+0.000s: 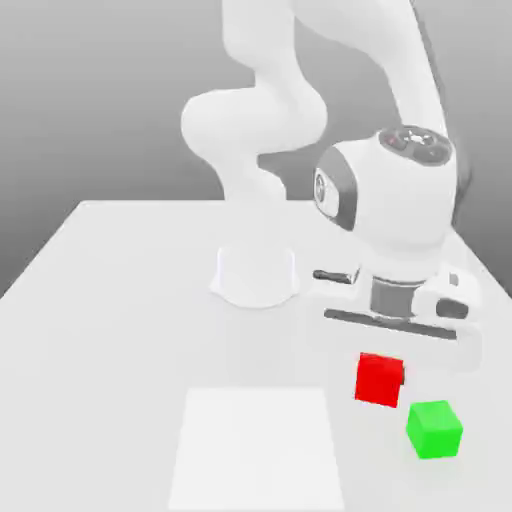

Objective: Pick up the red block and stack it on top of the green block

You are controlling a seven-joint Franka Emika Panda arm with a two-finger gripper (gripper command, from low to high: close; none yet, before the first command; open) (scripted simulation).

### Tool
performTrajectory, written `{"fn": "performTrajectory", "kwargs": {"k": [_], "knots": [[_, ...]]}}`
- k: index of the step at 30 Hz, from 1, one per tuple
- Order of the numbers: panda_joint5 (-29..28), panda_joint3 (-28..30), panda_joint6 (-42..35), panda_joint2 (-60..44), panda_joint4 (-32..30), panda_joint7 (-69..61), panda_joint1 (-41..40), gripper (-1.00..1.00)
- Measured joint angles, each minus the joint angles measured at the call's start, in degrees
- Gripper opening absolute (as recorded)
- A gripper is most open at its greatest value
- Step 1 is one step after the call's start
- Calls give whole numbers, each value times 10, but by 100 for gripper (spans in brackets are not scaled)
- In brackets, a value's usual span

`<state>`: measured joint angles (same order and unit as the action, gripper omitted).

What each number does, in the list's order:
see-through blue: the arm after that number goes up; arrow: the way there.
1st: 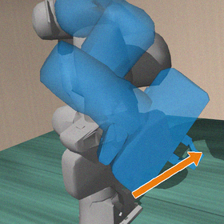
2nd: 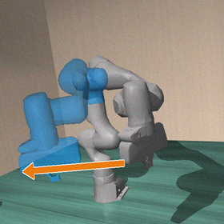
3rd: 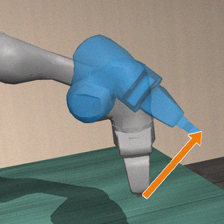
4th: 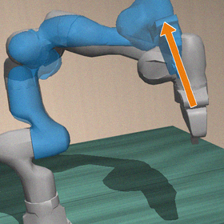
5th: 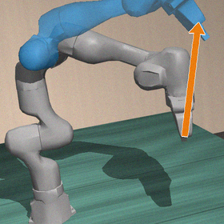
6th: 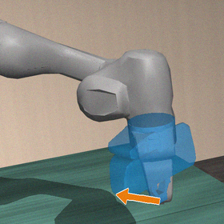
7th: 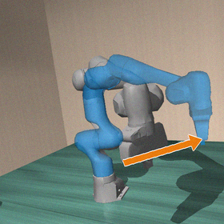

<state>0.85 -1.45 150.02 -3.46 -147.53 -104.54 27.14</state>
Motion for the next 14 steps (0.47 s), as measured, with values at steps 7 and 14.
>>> {"fn": "performTrajectory", "kwargs": {"k": [7,14], "knots": [[-12,-6,54,-56,16,-25,15,-100],[-19,-2,95,-103,18,-20,18,100]]}}
